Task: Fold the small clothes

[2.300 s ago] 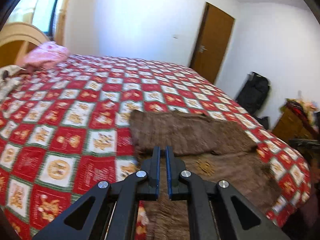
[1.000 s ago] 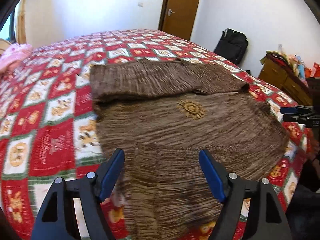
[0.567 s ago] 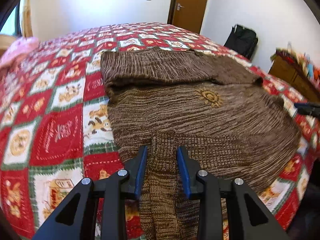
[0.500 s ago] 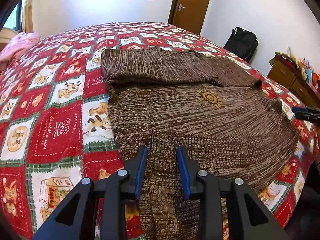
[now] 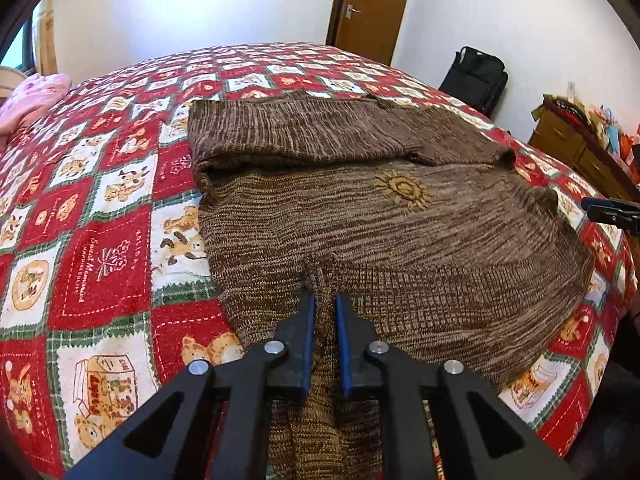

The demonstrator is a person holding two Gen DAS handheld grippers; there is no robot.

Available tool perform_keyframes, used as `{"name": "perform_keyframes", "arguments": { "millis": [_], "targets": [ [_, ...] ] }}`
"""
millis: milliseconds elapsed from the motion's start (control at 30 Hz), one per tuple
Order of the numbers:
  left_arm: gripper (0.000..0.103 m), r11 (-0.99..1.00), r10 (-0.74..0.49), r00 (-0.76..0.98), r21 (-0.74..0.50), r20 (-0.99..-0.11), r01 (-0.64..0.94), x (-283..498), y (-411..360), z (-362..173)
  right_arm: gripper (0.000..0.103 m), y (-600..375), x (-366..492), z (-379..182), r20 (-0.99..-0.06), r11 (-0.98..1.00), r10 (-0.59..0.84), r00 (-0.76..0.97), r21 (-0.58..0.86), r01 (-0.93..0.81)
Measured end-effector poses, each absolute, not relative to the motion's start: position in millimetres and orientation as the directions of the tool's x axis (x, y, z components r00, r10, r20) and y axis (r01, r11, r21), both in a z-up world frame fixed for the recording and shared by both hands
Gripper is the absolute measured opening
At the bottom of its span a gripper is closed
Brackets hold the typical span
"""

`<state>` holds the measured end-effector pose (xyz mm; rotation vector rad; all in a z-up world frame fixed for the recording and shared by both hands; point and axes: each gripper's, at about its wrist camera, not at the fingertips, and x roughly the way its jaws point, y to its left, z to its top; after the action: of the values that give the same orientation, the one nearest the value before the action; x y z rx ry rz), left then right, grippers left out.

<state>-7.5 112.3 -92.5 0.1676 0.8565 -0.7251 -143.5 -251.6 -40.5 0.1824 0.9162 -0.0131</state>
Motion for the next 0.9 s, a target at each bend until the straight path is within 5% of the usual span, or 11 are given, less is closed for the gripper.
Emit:
{"name": "perform_keyframes", "arguments": {
  "millis": [300, 533, 633, 700, 733, 900],
  "targets": [
    [0.008, 0.759, -0.611, 0.488, -0.287, -0.623, 0.585, -24, 135, -66, 0.068, -249, -154, -37, -0.796, 0.995, 0.049, 0.603, 0.088, 0.036],
    [0.008, 0.751, -0.627, 0.512, -0.281, -0.587, 0.598, -33, 136, -54, 0.066, -226, -130, -72, -0.855, 0.999, 0.028, 0.518, 0.01, -0.038],
    [0.008, 0.755, -0.622, 0.507, -0.285, -0.597, 0.59, -32, 136, -60, 0.046, -225, -131, -88, -0.878, 0.999, 0.003, 0.48, -0.014, -0.03],
    [0.008, 0.755, -0.624, 0.505, -0.294, -0.596, 0.586, -33, 137, -61, 0.016, -223, -136, -87, -0.869, 0.997, -0.034, 0.493, -0.063, -0.043],
    [0.008, 0.756, -0.624, 0.506, -0.297, -0.595, 0.583, -33, 138, -61, 0.011, -224, -138, -85, -0.871, 0.997, -0.026, 0.49, -0.055, -0.046],
    [0.008, 0.76, -0.624, 0.528, -0.288, -0.576, 0.583, -34, 140, -46, 0.007, -231, -142, -56, -0.836, 1.0, -0.001, 0.549, -0.012, -0.016]
  ]
}}
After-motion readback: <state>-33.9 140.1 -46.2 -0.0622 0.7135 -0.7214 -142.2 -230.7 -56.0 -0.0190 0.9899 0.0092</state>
